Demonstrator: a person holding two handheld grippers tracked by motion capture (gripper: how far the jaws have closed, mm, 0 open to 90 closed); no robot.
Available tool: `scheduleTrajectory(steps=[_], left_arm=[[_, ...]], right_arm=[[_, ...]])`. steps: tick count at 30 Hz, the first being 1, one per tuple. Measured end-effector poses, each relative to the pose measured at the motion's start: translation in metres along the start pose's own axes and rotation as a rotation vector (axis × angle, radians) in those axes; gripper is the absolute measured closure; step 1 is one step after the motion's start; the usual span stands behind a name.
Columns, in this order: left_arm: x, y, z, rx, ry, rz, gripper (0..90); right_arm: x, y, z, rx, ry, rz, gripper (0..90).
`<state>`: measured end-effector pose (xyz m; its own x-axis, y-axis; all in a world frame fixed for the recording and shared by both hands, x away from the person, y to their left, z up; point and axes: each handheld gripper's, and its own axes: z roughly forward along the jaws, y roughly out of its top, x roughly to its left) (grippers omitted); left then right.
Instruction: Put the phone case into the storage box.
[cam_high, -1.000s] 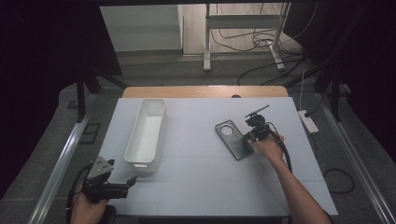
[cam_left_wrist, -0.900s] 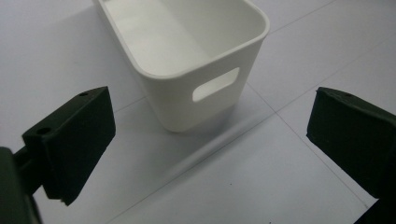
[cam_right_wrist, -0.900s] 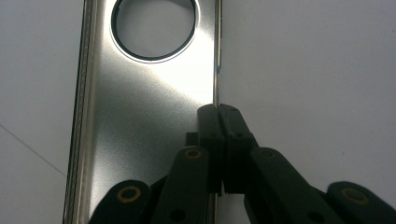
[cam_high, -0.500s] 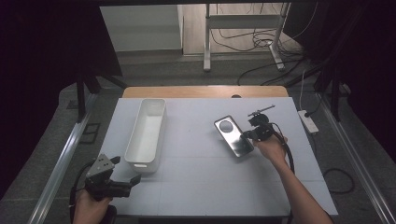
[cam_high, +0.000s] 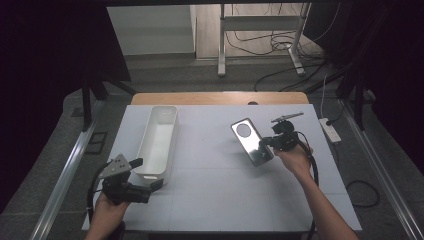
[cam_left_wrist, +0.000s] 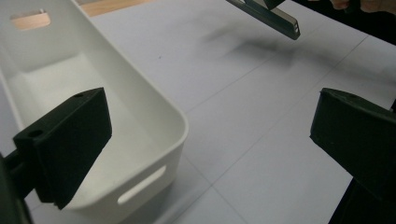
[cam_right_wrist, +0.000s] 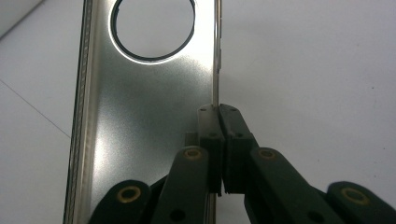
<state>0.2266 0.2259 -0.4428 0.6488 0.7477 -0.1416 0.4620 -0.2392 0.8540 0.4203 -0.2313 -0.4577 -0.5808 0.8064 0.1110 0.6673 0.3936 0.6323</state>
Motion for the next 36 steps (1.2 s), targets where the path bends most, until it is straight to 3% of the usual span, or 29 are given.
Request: scheduleTrajectory(steps=[4, 13, 27, 36], left_arm=[[0.0, 0.009, 0.009, 0.004, -0.027, 0.003, 0.0], [-0.003, 0.025, 0.029, 0.019, -0.043, 0.033, 0.0], [-0.002, 0.048, 0.06, 0.014, -0.106, 0.015, 0.0], [-0.008, 0.057, 0.079, 0.022, -0.134, 0.038, 0.0]], right_arm=[[0.003, 0.0, -0.006, -0.021, 0.003, -0.003, 88.5], [0.01, -0.003, -0.018, -0.059, 0.006, -0.008, 88.5], [0.021, -0.011, -0.034, -0.103, 0.026, -0.012, 88.4], [0.029, -0.015, -0.043, -0.128, 0.033, -0.016, 88.5]])
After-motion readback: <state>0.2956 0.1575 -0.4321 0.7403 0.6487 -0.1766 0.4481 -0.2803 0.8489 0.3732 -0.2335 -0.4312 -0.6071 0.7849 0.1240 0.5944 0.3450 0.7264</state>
